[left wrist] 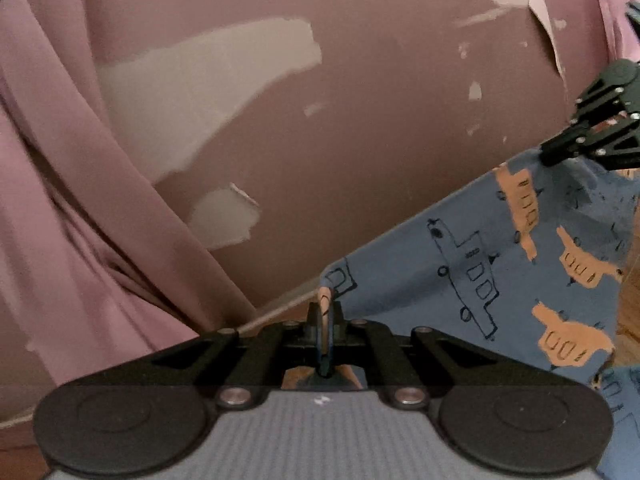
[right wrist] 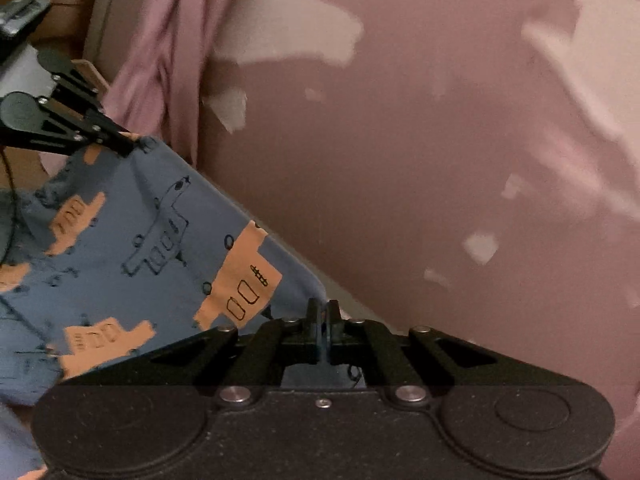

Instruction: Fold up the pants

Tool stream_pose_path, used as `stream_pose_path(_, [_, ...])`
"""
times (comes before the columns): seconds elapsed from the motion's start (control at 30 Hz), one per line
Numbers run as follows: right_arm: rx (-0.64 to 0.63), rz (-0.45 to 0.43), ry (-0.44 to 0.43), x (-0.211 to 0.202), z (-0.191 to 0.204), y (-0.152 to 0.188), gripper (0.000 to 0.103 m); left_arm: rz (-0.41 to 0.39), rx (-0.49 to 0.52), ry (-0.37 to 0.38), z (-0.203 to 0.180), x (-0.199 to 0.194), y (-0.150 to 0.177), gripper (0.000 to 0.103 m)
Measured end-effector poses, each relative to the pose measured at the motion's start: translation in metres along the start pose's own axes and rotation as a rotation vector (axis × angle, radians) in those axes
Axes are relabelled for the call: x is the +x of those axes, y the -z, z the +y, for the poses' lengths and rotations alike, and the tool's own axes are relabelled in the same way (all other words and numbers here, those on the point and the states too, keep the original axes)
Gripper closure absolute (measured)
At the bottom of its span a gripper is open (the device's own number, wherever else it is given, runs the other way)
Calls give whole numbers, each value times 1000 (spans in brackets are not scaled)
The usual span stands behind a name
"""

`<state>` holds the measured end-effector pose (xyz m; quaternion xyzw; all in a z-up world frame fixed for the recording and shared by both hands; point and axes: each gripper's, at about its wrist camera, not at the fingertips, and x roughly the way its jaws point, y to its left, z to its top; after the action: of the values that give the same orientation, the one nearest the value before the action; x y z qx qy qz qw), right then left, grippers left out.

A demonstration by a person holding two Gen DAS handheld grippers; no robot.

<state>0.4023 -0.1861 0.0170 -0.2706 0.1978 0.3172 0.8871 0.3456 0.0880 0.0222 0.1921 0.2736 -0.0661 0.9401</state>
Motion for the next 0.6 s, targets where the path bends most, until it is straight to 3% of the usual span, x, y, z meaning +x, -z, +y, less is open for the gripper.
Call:
stream_pose_path(0.3, [-90, -161, 113, -109, 55, 11, 103, -149, 122, -95, -30, -84, 8, 100])
stream_pose_path(0.43, [-107, -175, 134, -146, 92, 25, 103, -169, 170, -108, -48, -119, 25, 100])
stream_pose_path(0.6, [-217, -171, 150, -189, 148, 52, 103, -198, 249, -123, -70, -166, 51, 100])
